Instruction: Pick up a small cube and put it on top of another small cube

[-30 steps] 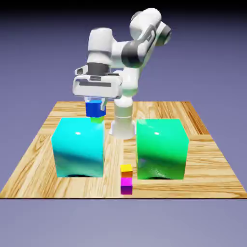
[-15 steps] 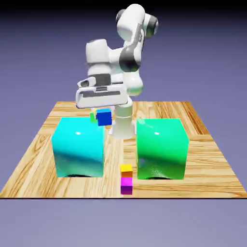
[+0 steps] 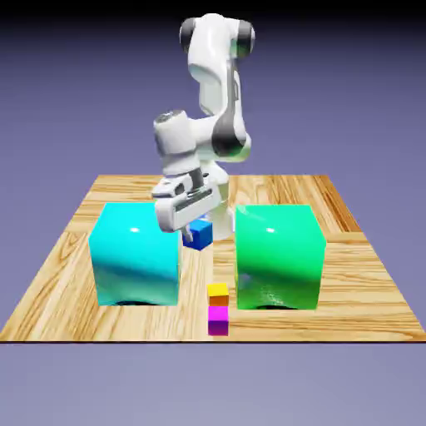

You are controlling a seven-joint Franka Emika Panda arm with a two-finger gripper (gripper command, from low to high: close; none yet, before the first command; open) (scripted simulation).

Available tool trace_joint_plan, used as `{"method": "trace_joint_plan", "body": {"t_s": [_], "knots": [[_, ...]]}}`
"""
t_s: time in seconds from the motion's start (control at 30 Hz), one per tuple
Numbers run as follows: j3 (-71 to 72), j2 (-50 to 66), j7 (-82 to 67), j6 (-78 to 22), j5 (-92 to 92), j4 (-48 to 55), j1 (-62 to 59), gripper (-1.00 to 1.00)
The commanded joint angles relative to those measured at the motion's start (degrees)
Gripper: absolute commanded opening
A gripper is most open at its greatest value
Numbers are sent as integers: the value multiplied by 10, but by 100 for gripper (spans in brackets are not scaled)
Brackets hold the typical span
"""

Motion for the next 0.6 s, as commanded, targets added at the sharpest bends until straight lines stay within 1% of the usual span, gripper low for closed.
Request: {"method": "trace_joint_plan", "body": {"t_s": [0.0, 0.37, 0.57], "knots": [[-14, 6, -25, 4, -3, -5, 17, -100], [-164, 79, -297, 38, -38, -54, 205, -100], [-113, 195, -384, 137, 77, -46, 192, -100]]}}
